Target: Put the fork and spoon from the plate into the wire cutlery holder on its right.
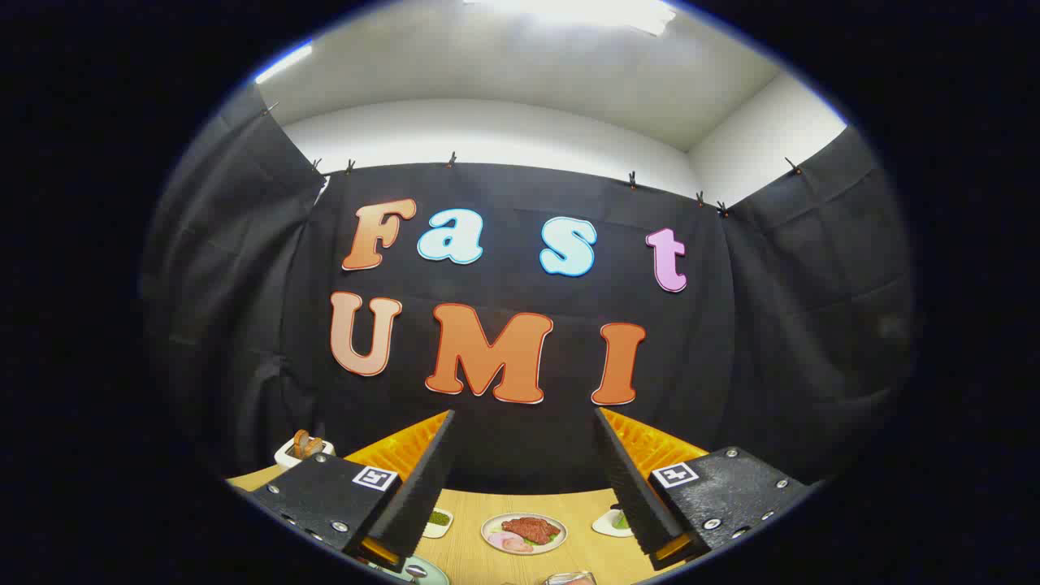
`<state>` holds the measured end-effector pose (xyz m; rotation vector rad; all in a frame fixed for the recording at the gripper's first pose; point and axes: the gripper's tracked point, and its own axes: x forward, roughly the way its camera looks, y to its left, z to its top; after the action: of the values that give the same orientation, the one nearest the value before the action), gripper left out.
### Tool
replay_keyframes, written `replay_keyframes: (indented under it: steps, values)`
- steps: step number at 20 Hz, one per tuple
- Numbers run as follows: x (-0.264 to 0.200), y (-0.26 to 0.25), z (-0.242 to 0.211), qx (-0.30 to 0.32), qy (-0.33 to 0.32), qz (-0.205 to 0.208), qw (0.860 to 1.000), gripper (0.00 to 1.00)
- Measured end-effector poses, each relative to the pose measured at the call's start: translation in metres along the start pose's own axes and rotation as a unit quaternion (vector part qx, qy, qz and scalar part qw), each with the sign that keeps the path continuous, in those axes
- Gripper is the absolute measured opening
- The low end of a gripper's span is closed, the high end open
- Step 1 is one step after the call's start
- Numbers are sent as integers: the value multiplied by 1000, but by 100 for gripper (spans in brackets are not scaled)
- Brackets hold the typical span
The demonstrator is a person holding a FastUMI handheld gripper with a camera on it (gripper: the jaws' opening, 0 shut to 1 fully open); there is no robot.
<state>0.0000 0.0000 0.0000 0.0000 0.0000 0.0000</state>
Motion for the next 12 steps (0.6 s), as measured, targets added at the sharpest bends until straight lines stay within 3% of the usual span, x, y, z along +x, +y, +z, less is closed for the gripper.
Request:
replay_keyframes:
  steps: [6,12]
  values:
    - [5,-8,18,14,-20,9,1000,98]
    - [7,1,8,15,-8,23,1000,98]
